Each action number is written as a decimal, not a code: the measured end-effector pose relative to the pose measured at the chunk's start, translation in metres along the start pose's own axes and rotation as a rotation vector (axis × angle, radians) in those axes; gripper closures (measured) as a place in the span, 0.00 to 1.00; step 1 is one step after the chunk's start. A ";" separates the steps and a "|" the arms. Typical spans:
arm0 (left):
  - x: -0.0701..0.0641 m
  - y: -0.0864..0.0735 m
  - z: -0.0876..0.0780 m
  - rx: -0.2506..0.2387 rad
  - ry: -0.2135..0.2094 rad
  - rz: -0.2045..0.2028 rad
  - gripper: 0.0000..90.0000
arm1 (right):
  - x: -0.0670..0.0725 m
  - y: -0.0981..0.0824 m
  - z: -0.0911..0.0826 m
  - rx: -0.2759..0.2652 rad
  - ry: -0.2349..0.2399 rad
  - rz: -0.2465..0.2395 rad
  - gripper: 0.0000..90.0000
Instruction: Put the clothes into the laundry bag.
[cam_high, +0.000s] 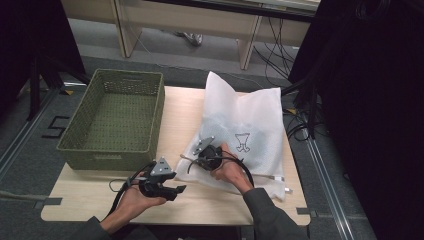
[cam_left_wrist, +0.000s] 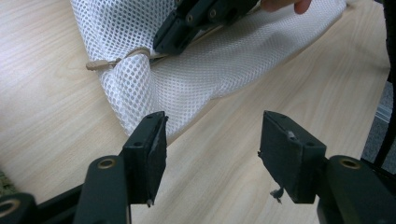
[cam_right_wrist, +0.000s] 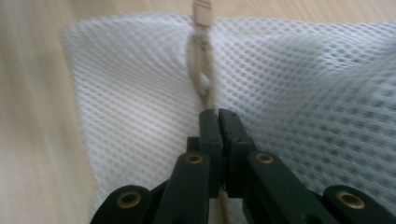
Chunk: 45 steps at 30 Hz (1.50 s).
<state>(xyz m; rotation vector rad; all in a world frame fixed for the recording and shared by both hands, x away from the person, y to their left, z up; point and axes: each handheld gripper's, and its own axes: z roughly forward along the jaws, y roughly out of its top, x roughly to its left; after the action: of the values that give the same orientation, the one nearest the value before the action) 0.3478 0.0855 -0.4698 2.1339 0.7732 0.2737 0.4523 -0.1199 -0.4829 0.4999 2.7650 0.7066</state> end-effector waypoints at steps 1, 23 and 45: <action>-0.001 -0.001 -0.001 -0.001 0.001 -0.013 0.45 | 0.003 0.001 0.002 0.000 0.012 -0.002 0.99; 0.008 -0.015 -0.018 0.017 0.016 -0.017 0.44 | 0.030 0.008 0.002 0.020 0.117 -0.075 0.99; 0.028 -0.029 -0.053 -0.034 0.065 -0.087 0.33 | 0.012 -0.021 -0.070 -0.269 -0.074 0.156 0.50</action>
<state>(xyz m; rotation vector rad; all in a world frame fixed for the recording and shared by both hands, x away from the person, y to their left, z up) 0.3340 0.1504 -0.4609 2.0618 0.8905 0.3095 0.4139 -0.1616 -0.4351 0.6728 2.5293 1.0555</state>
